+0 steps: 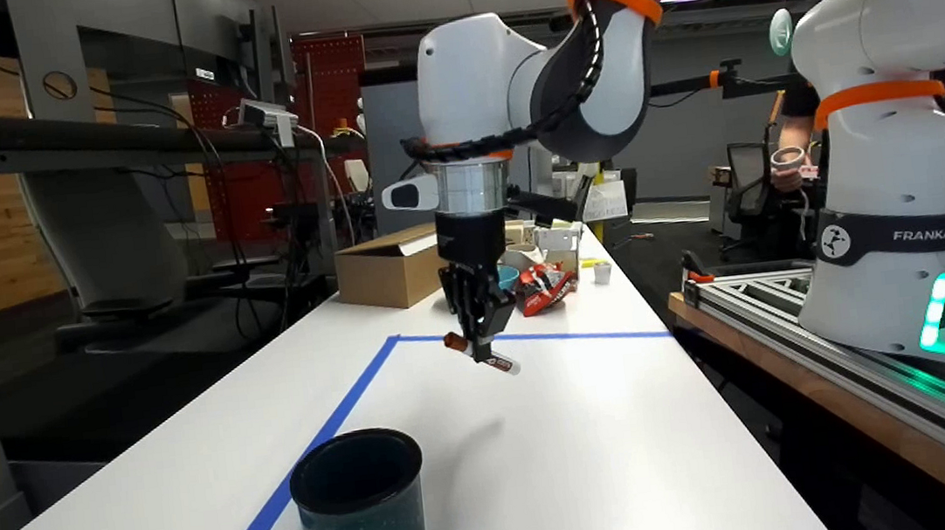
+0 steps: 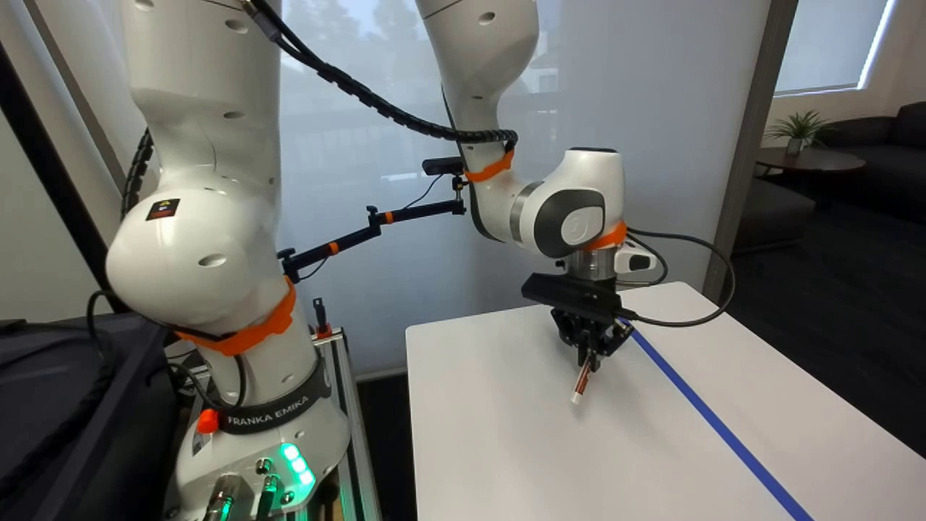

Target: Take the marker from the cup and place it on the table

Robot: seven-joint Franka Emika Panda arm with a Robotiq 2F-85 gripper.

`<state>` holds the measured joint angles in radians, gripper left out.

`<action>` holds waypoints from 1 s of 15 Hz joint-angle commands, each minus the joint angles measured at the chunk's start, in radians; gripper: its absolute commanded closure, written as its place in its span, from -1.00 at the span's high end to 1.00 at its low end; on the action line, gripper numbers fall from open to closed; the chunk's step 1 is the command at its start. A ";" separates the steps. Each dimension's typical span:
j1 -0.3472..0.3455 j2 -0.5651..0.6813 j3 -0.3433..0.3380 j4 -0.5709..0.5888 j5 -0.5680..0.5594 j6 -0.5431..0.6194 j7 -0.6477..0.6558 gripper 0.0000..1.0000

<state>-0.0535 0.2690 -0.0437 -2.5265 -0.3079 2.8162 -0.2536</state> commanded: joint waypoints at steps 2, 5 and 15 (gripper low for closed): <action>0.008 0.204 -0.010 0.131 -0.003 0.088 -0.010 -0.90; 0.006 0.335 -0.008 0.232 -0.003 0.102 -0.029 -0.90; 0.028 0.386 -0.036 0.327 -0.010 0.081 -0.022 0.19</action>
<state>-0.0518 0.6615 -0.0615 -2.2006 -0.3079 2.9018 -0.2866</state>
